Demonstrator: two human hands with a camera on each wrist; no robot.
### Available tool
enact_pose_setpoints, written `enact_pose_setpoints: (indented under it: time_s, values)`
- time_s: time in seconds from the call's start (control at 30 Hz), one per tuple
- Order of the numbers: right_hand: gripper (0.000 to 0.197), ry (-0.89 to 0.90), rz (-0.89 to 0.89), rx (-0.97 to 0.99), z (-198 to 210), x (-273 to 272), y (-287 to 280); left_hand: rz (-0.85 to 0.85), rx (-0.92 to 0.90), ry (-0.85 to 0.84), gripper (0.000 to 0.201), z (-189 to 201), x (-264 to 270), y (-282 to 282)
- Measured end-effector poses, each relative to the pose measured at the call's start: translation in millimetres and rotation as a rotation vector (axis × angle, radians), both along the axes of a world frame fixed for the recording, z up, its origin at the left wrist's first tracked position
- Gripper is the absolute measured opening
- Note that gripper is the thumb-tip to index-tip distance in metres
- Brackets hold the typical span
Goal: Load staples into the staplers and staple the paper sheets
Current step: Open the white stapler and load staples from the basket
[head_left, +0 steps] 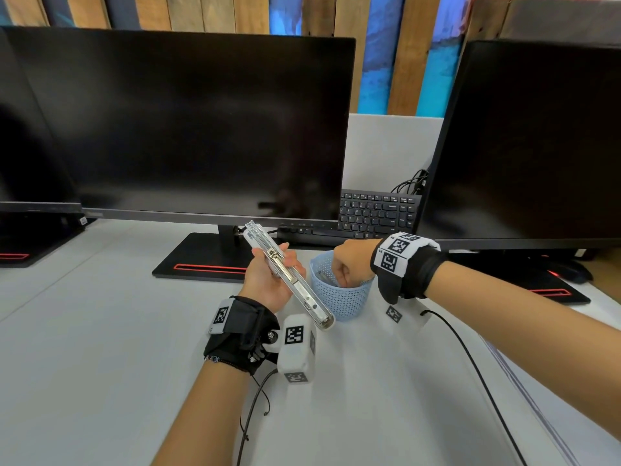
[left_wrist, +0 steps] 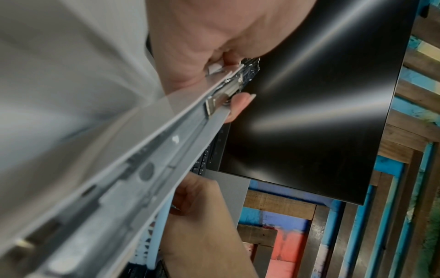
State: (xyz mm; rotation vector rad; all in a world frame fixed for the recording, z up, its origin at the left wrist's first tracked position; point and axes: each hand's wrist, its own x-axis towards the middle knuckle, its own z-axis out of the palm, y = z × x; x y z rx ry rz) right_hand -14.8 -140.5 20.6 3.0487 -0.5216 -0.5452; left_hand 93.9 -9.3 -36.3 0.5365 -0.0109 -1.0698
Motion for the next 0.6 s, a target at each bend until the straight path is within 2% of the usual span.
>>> enact_pose_setpoints:
  time_s: [0.27, 0.33, 0.43, 0.6]
  values:
    - [0.017, -0.117, -0.044, 0.048, 2.1, -0.7, -6.3, 0.006, -0.003, -0.002, 0.043, 0.8, 1.8, -1.0]
    - [0.020, -0.144, -0.068, 0.106, 5.7, -1.9, -8.4, 0.014, -0.006, 0.006, 0.043, 1.8, 1.5, -0.8]
    - [0.012, -0.200, -0.118, 0.252, 8.1, -4.4, -11.7, 0.017, -0.009, 0.008, 0.042, 2.1, 0.2, 0.0]
    - [0.007, -0.278, -0.109, 0.353, 7.9, -7.8, -15.7, 0.010, -0.001, 0.004, 0.042, 1.4, 0.1, 0.8]
